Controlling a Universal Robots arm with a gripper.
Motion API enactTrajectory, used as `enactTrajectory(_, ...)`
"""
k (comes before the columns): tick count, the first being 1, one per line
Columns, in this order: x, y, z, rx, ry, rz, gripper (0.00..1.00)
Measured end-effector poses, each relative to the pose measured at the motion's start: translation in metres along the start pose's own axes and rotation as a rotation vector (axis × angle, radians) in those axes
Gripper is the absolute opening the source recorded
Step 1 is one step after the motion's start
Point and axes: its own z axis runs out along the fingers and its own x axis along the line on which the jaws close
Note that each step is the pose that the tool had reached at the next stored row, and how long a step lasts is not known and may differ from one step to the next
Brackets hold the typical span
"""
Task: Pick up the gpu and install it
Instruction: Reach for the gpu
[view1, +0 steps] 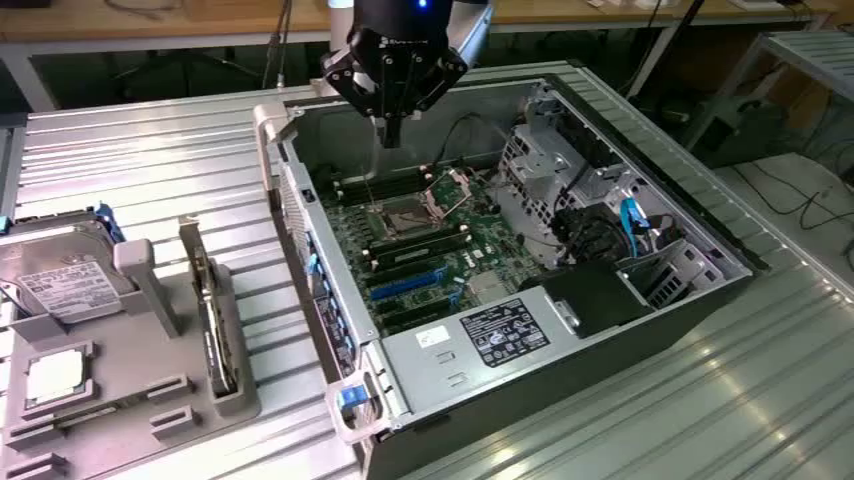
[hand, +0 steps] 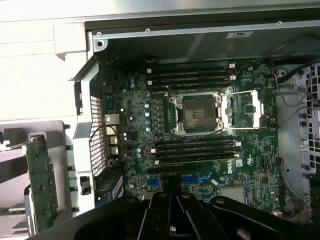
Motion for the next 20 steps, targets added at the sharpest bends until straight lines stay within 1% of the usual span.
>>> enactTrajectory(5, 0.000, 0.0000, 0.0000, 0.0000, 0.0000, 0.000, 0.11)
enactTrajectory(9, 0.002, -0.0002, 0.0000, -0.0001, -0.0001, 0.000, 0.11)
enactTrajectory(16, 0.007, -0.0005, -0.0002, 0.0000, 0.0000, 0.000, 0.11)
enactTrajectory(20, 0.013, -0.0009, -0.0003, 0.0000, 0.0000, 0.000, 0.11)
